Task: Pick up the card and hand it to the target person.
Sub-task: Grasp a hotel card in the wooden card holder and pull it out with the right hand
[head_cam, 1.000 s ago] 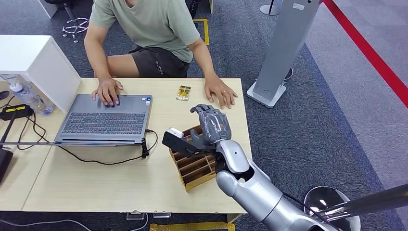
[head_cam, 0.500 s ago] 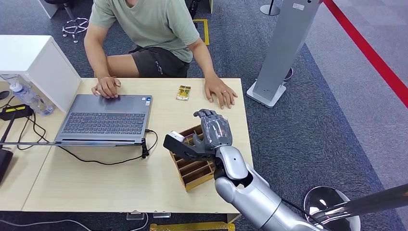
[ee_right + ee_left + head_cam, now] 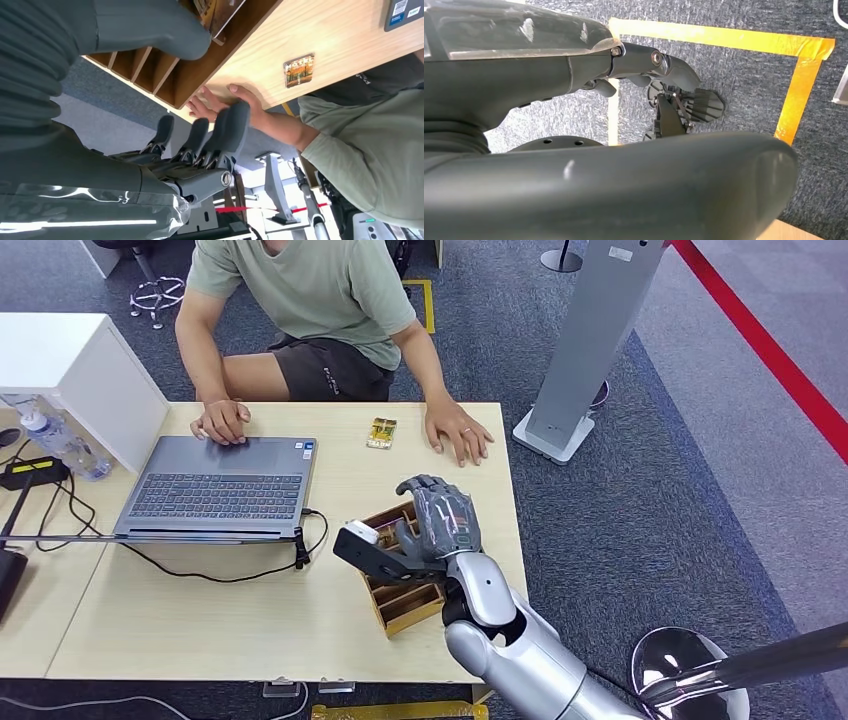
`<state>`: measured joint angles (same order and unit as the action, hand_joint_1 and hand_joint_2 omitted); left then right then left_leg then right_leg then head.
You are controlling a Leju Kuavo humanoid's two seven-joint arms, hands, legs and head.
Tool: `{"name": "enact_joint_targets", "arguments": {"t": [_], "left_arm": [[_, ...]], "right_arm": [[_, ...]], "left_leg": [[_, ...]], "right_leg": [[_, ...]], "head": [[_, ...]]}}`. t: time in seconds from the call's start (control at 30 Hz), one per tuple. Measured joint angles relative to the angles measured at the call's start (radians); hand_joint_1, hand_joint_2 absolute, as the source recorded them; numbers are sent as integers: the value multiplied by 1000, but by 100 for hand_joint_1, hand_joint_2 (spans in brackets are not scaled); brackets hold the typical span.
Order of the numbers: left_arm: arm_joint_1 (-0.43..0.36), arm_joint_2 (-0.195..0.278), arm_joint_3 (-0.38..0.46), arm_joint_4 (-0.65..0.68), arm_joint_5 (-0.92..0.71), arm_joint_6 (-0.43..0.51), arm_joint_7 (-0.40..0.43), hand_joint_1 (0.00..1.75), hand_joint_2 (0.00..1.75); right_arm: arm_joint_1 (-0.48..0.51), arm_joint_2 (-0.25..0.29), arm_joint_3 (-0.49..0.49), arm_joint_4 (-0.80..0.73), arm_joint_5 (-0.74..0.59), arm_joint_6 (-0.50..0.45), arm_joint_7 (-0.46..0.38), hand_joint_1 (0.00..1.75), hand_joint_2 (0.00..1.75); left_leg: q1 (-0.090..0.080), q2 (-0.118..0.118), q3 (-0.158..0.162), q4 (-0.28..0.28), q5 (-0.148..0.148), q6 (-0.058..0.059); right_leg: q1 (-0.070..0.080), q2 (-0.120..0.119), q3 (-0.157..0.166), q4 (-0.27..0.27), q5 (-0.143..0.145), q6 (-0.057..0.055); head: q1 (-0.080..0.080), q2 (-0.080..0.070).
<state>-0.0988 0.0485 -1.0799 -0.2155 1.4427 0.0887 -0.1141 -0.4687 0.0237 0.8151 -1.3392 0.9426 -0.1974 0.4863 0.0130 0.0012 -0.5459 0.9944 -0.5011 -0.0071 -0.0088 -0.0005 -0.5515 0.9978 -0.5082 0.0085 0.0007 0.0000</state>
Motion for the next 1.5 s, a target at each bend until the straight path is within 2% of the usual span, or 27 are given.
{"name": "enact_joint_targets", "arguments": {"t": [0.2,0.63,0.9,1.5], "left_arm": [[-1,0,-5,0,-3,0,0,0,0],[0,0,-12,0,-3,1,4,0,0],[0,0,-12,0,1,1,7,0,0],[0,0,-12,0,10,4,14,0,0]], "right_arm": [[8,-1,2,0,-11,9,4,77,175],[8,1,12,34,-43,9,-28,80,175],[7,15,15,72,-57,8,-43,75,175],[-7,44,28,152,-89,8,-63,77,175]], "left_leg": [[0,0,0,0,0,0],[0,0,0,0,0,0],[0,0,0,0,0,0],[0,0,0,0,0,0]], "right_leg": [[0,0,0,0,0,0],[0,0,0,0,0,0],[0,0,0,0,0,0],[0,0,0,0,0,0]], "head": [[0,0],[0,0],[0,0],[0,0]]}}
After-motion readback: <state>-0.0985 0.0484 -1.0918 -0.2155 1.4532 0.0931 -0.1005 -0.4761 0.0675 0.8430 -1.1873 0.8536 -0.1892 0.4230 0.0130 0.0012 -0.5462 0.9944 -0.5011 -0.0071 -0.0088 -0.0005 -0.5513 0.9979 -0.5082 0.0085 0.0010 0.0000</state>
